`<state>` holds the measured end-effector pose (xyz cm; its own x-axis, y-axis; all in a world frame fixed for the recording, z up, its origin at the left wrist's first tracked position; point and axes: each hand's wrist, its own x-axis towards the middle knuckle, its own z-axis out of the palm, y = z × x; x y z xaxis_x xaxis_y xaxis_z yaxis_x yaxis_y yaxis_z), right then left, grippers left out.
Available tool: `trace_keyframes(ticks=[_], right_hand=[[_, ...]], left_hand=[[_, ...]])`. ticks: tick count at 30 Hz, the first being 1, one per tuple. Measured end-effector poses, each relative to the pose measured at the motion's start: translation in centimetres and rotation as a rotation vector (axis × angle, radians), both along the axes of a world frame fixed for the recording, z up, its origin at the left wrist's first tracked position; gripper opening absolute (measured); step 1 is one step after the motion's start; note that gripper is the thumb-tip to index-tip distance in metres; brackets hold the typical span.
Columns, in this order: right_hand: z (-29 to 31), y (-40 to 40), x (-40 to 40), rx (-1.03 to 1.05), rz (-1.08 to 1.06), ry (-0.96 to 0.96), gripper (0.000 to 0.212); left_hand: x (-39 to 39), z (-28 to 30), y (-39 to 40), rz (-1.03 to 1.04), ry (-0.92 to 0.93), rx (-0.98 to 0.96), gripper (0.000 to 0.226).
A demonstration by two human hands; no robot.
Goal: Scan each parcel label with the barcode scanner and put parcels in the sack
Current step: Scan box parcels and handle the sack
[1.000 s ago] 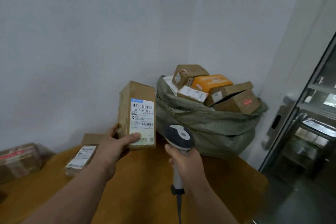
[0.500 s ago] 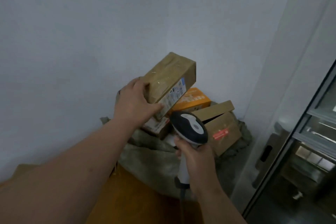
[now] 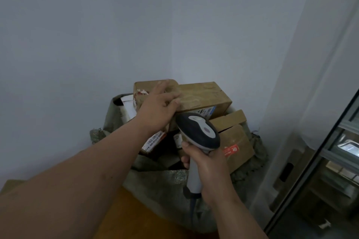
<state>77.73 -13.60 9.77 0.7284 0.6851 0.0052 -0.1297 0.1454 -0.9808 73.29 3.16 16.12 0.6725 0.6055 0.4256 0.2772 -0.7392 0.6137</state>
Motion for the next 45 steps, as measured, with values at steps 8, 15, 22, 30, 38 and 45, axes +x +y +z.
trace_keyframes(ticks=[8,15,22,30,38,45], right_hand=[[0.5,-0.1,-4.4,-0.027,0.047,-0.073,0.004],[-0.3,2.5,-16.6,-0.123,0.218,-0.109,0.013],[-2.3,6.8,-32.2,-0.221,0.443,-0.156,0.023],[-5.4,10.3,-43.9,-0.304,0.626,-0.131,0.017],[-9.5,17.0,-48.0,-0.390,0.645,-0.076,0.019],[-14.9,22.3,-48.0,-0.481,0.462,0.066,0.018]], left_hand=[[-7.9,-1.6,0.4,0.233,-0.255,-0.288,0.036],[-23.6,-5.4,0.3,0.407,-0.198,-0.442,0.039],[-43.9,-10.1,0.9,0.641,-0.139,-0.630,0.038],[-59.0,-15.3,0.8,0.876,-0.118,-0.795,0.038],[-63.9,-19.4,3.4,0.977,-0.075,-0.926,0.043],[-63.7,-24.3,8.4,0.934,-0.058,-1.026,0.045]])
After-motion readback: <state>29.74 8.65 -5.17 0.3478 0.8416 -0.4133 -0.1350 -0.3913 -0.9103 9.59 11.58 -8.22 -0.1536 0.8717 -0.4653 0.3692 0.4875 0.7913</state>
